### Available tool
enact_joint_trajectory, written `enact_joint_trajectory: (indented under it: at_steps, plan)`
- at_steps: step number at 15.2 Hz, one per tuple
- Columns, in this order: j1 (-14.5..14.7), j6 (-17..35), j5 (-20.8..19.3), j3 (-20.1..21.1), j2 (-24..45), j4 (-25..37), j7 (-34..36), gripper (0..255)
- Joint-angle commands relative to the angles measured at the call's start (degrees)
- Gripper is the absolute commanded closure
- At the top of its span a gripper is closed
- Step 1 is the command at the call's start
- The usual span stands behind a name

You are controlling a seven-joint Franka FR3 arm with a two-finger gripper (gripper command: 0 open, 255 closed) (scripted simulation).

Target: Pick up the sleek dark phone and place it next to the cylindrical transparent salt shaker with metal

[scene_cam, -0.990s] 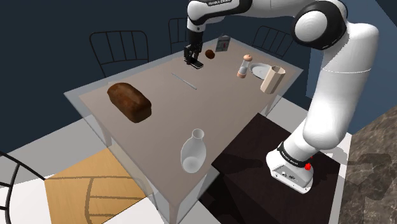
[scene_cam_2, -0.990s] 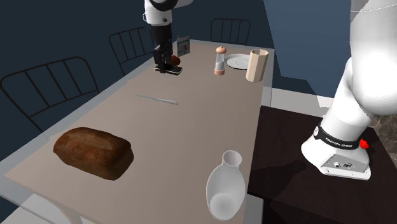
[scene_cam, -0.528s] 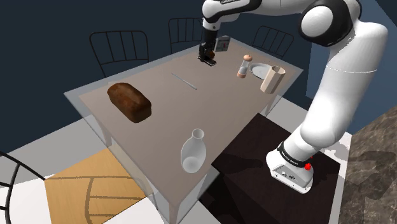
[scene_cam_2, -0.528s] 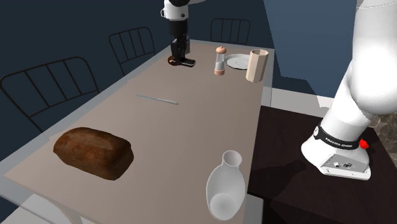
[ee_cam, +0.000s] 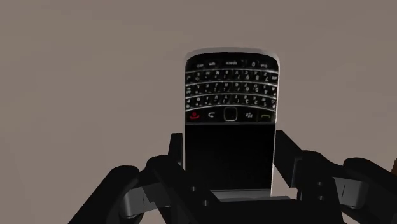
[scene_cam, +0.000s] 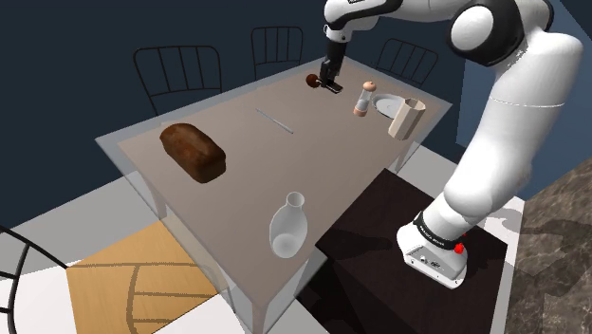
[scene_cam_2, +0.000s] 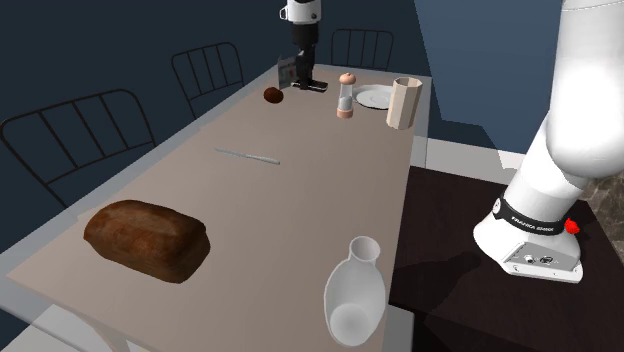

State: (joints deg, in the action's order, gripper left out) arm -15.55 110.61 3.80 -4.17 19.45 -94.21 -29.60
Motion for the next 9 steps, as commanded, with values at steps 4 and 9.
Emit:
enact_joint_trajectory:
  at_steps: [4,9]
  plan:
    - [-4.32,-0.79,0.53,-2.01,1.71,2.23,-6.42,255]
    - [-8.61,-2.38,1.16,-3.74,4.45,6.29,-12.32,255]
